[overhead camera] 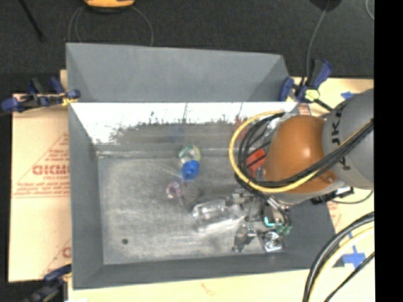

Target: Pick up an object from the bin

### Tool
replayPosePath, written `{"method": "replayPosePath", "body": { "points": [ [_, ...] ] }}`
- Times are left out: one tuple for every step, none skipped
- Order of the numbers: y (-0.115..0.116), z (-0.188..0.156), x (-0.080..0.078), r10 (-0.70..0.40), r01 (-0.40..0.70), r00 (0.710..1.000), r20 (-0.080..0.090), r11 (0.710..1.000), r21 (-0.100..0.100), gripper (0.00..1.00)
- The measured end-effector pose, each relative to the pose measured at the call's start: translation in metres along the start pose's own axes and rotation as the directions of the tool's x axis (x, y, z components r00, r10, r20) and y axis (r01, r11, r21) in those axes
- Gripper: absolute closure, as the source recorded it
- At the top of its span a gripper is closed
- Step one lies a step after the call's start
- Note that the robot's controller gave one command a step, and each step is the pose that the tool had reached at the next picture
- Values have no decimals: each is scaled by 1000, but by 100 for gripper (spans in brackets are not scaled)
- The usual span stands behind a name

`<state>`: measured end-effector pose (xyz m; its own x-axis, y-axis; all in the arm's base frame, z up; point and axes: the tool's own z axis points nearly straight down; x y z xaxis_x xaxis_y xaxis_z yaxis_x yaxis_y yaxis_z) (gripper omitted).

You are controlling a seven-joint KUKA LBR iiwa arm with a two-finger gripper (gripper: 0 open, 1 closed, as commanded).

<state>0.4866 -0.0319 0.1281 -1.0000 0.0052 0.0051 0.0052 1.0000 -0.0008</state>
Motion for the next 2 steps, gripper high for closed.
{"method": "replayPosePath", "body": {
  "points": [
    [-5, 28, -5, 28, -28, 1000, 12, 1000, -1, 0],
    [-5, 31, -3, 26, -26, 1000, 7, 1000, -1, 100]
  ]
}}
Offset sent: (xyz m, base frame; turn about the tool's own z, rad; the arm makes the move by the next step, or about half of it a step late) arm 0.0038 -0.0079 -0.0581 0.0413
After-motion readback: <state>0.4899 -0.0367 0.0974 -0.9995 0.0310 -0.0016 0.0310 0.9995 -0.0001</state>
